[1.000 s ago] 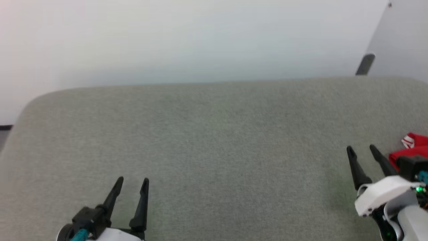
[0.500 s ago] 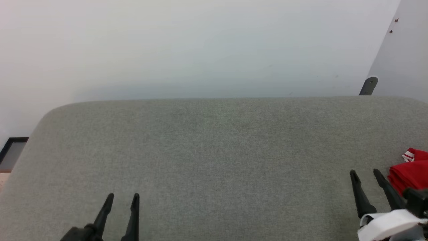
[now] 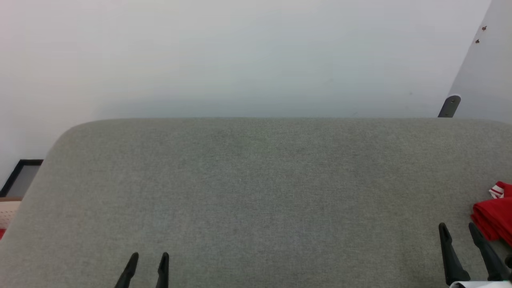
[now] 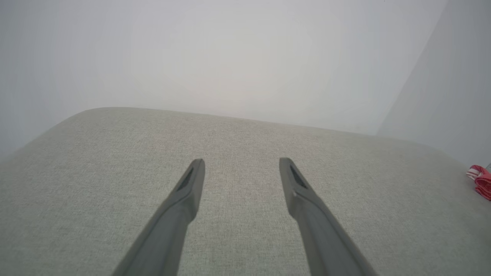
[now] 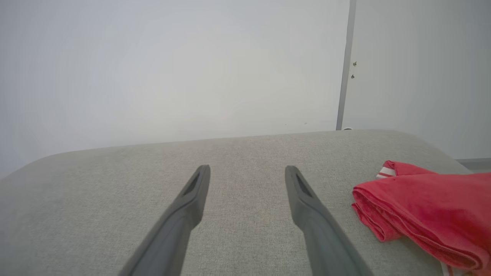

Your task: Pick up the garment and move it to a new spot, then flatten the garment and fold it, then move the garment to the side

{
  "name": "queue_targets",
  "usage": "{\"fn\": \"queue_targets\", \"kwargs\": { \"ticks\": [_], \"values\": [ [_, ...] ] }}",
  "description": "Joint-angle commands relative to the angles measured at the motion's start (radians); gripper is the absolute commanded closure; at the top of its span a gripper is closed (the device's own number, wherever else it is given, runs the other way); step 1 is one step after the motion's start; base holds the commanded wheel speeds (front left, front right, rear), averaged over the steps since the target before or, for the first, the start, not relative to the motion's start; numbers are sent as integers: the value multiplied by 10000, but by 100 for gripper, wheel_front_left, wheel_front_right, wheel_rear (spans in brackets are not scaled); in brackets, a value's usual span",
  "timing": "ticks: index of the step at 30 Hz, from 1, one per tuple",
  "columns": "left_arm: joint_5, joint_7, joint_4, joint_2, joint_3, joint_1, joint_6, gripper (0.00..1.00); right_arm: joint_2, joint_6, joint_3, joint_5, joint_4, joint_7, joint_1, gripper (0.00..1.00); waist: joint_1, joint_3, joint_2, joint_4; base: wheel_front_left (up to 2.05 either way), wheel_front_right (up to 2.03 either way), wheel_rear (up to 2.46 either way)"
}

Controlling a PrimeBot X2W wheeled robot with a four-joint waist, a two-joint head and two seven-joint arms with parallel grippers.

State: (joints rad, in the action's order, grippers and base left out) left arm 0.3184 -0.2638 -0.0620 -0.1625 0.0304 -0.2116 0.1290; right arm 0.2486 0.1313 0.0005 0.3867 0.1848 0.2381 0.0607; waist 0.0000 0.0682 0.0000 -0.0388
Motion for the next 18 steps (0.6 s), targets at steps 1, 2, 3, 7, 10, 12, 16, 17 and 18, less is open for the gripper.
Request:
{"fn": "queue_targets", "kwargs": {
  "ticks": [1, 2, 3, 7, 10, 12, 16, 17, 18],
  "values": [
    [78, 1, 54, -63, 45, -115, 26, 0, -118, -11, -171, -113, -210, -78, 229, 0, 0, 11, 0, -35, 0, 0, 0],
    [91, 1, 52, -74, 63, -130, 26, 0, -169, -11, -223, -125, -317, -89, 321, 0, 0, 17, 0, -48, 0, 0, 0],
    [107, 1, 58, -80, 66, -119, 26, 0, -229, -11, -274, -137, -404, -145, 380, 0, 0, 19, 0, -50, 0, 0, 0],
    [138, 1, 86, -97, 73, -54, 26, 0, -375, -11, -423, -255, -703, -263, 575, 0, 0, 21, 0, -14, 0, 0, 0],
    [134, 1, 156, -99, 46, 18, 27, 0, -466, -11, -435, -310, -887, -298, 578, 0, 0, 12, 0, 38, 0, 0, 0],
    [147, 1, 200, -80, 25, 22, 28, 0, -485, -11, -434, -347, -951, -334, 597, 0, 0, 8, 0, 63, 0, 0, 0],
    [116, 1, 235, -45, 9, 37, 27, 0, -540, -11, -447, -371, -1055, -387, 630, 0, 0, 17, 0, 91, 0, 0, 0],
    [123, 1, 239, -40, 10, 38, 27, 0, -557, -11, -451, -370, -1076, -397, 641, 0, 0, 20, 0, 94, 0, 0, 0],
    [123, 1, 239, -40, 10, 38, 27, 0, -557, -11, -451, -370, -1076, -397, 641, 0, 0, 20, 0, 94, 0, 0, 0]
  ]
}}
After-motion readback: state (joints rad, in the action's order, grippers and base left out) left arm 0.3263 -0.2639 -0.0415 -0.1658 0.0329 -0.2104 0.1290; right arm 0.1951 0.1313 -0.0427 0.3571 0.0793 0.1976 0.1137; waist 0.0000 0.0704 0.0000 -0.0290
